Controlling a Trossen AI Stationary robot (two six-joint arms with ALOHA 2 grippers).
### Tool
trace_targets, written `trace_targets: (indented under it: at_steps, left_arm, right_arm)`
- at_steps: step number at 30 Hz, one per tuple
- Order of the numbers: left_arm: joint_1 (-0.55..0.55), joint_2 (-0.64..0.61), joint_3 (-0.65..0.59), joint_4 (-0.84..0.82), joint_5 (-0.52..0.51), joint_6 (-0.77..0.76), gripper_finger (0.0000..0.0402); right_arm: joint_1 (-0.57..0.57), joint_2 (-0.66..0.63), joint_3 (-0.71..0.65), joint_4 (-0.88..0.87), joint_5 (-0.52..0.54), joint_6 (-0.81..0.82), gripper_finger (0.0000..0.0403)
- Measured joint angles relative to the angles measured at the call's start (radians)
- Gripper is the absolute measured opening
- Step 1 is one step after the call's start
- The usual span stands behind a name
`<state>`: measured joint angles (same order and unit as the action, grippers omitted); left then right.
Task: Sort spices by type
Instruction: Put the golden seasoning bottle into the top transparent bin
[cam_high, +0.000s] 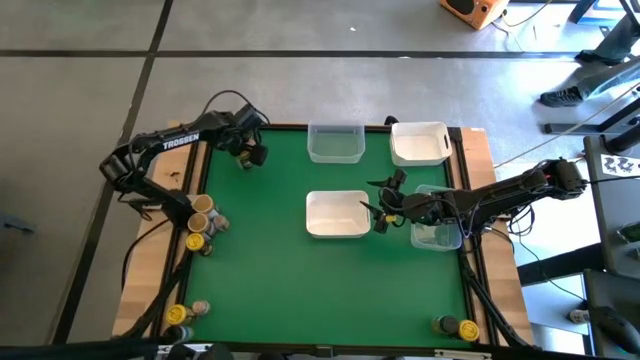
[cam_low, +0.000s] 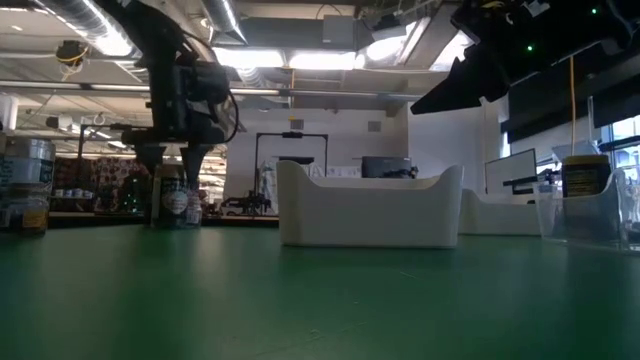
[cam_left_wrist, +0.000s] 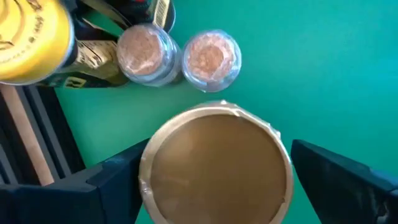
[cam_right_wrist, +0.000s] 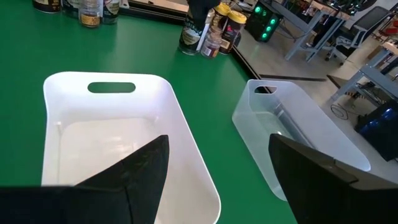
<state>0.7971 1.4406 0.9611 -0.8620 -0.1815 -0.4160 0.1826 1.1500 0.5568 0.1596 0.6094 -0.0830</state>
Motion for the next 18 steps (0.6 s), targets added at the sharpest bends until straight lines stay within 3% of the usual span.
trace_targets:
  at_steps: [8,18]
  left_arm:
    - [-0.015,0.0,-0.005,0.021,0.006,0.064,0.0276]
    - [-0.138,0.0,0.005,0.011,0.025,0.163,0.0273]
  right_arm:
    - [0.0,0.0,0.0,0.001,0.0,0.002,0.0276]
    - [0.0,0.0,0.0,0.004,0.0,0.003,0.0276]
